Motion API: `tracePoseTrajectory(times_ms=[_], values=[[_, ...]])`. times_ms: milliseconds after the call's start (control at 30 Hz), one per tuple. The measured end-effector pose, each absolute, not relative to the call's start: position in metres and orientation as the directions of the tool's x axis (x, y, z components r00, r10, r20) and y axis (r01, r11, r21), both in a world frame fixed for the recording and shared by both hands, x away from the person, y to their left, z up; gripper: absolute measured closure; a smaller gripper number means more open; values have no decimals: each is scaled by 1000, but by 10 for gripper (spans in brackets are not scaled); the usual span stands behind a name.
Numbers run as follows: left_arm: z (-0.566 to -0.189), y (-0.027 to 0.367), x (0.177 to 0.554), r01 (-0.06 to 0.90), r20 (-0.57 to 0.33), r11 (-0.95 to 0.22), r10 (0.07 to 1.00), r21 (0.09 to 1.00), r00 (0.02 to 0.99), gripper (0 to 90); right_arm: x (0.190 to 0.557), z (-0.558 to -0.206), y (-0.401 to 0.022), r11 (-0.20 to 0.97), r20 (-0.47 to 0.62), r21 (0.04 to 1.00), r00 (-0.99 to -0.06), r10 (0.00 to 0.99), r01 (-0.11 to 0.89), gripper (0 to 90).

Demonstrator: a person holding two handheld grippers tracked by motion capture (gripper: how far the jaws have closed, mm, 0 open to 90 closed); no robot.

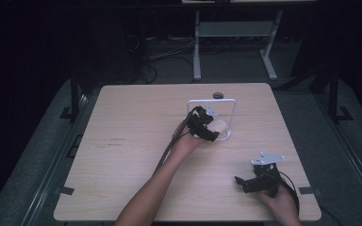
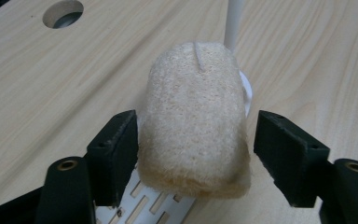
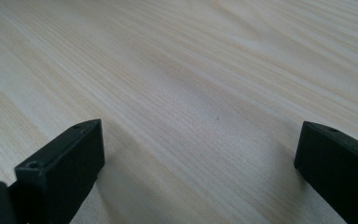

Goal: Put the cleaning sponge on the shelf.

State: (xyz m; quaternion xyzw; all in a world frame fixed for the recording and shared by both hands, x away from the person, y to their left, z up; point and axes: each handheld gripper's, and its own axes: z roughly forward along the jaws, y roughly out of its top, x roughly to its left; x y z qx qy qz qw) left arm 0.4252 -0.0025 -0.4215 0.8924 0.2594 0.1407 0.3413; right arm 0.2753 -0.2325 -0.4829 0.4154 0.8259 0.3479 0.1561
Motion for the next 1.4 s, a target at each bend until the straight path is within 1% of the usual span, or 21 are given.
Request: tracePoseTrajectory(times_ms=[200, 367, 467, 533, 667, 733, 800, 900, 1100, 1267, 1400], values=[[-418, 3, 417, 347, 96, -633, 557, 692, 825, 382, 275, -483, -232, 408, 36, 705, -604, 796, 580, 13], [-411, 10, 410, 317, 128, -631, 556, 708, 821, 514, 275, -483, -232, 412, 31, 705, -606, 795, 577, 13], [-408, 15, 407, 310, 131, -625, 556, 716, 821, 543, 275, -483, -232, 407, 38, 702, -602, 798, 584, 13], [-405, 18, 404, 306, 124, -614, 556, 727, 822, 585, 275, -483, -232, 408, 37, 702, -602, 798, 584, 13], [-401, 23, 397, 297, 110, -603, 545, 741, 831, 747, 275, -483, -232, 410, 33, 702, -603, 797, 582, 13], [-400, 25, 394, 307, 79, -591, 537, 746, 840, 834, 275, -483, -232, 412, 31, 704, -605, 796, 579, 13], [-400, 25, 392, 318, 56, -593, 526, 739, 849, 897, 275, -483, -232, 410, 34, 702, -602, 798, 583, 13], [-403, 22, 389, 332, 30, -598, 513, 730, 858, 898, 275, -483, -232, 410, 34, 702, -602, 798, 583, 13], [-420, 13, 384, 336, 12, -610, 493, 718, 870, 898, 275, -483, -232, 410, 34, 702, -602, 798, 583, 13], [-439, 5, 384, 357, -7, -622, 493, 697, 870, 898, 275, -483, -232, 408, 36, 702, -602, 797, 583, 13], [-447, 3, 387, 370, -13, -624, 499, 688, 867, 898, 275, -483, -232, 408, 36, 702, -602, 797, 583, 13]])
